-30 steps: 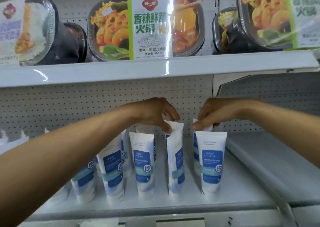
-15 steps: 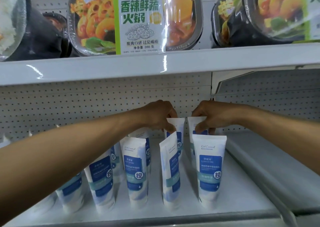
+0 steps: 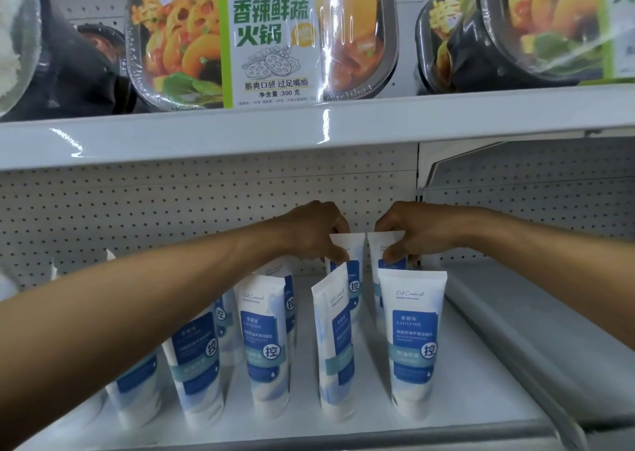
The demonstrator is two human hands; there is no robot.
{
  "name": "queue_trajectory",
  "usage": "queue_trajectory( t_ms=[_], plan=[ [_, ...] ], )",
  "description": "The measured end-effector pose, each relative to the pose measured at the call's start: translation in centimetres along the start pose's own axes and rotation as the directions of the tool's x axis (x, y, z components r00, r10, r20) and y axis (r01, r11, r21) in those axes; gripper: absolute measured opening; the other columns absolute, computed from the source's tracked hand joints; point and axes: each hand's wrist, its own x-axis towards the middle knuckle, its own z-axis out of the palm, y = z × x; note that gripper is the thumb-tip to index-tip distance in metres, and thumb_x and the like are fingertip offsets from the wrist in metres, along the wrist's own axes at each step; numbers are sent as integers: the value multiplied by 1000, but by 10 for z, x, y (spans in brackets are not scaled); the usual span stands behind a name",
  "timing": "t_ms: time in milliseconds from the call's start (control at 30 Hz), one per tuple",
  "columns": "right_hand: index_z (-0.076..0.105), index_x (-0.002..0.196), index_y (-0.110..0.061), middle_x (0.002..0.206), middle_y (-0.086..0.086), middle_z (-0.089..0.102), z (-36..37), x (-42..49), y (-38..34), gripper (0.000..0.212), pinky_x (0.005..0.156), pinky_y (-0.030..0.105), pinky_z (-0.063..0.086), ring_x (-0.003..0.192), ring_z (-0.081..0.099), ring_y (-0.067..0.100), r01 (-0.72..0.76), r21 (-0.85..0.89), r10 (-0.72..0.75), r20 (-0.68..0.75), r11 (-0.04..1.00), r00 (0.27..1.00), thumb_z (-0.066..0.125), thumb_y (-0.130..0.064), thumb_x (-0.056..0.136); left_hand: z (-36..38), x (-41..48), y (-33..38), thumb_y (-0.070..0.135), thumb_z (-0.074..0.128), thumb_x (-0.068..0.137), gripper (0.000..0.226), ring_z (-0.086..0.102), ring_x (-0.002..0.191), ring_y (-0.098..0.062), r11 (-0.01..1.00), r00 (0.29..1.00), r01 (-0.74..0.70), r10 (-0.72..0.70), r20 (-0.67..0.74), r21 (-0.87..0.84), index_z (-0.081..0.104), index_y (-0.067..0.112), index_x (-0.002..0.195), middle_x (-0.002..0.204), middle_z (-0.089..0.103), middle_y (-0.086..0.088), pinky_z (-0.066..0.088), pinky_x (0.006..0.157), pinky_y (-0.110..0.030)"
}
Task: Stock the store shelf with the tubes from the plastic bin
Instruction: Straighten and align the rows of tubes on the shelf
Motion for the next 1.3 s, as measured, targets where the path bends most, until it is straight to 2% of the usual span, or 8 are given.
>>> queue_trajectory(
  t_ms=[200,333,400,500,700,833,1033,1300],
  plan=[
    [65,93,-21,96,-4,68,-2,0,-2,19,78,28,54,89,64,12,-17,-129,18,6,992,1000,74,-33,81,-3,0,1,32,72,84,30,60,90,-11,1000,997,7,-8,74,16,67,17,109,104,67,5,46,72,-19],
    [61,115,-25,110,-11,63,-10,-2,-7,43,93,26,50,102,59,4,12,-100,-21,-90,995,996,71,-47,79,-28,-18,2,51,62,86,46,56,104,-7,997,997,72,-72,5,-15,59,26,125,119,62,9,40,88,-22],
    [58,123,-25,115,-11,62,-13,-1,-11,52,97,28,48,106,58,4,34,-79,-43,-120,996,992,70,-51,79,-46,-35,-3,58,58,85,46,58,103,-5,991,990,132,-133,-47,-37,64,29,120,115,64,14,43,91,-24],
    [57,126,-24,118,-11,62,-11,5,-21,53,99,28,46,109,58,5,83,-75,-89,-87,994,992,69,-48,81,-59,-59,-16,66,56,81,48,64,95,-3,973,976,204,-211,55,105,72,27,105,102,71,15,46,91,-25],
    [67,106,-18,100,-11,71,5,25,-34,34,81,24,55,90,66,4,114,-70,-113,13,991,993,72,-41,81,-47,-64,-24,58,73,73,42,62,82,-3,935,948,224,-275,162,275,68,22,94,87,66,18,47,71,-20],
    [69,83,-20,78,-11,69,12,35,-33,16,62,18,47,69,61,2,123,-63,-121,33,990,992,74,-35,81,-35,-51,-23,40,77,77,49,63,95,-11,950,966,205,-235,107,235,66,16,117,114,67,7,52,85,-26],
    [71,86,-17,90,-3,72,15,36,-31,15,78,30,54,85,66,14,118,-32,-118,22,992,993,75,-31,81,-27,-36,-35,28,80,77,16,68,82,-20,991,988,126,-129,87,32,70,20,87,78,67,16,53,68,-27],
    [69,84,-21,88,-4,71,17,35,-32,11,77,27,54,81,64,9,108,-21,-108,11,994,994,74,-30,82,-21,-29,-38,25,76,81,12,62,72,-8,992,993,92,-85,81,-83,66,27,75,75,68,14,48,63,-19]
  ],
)
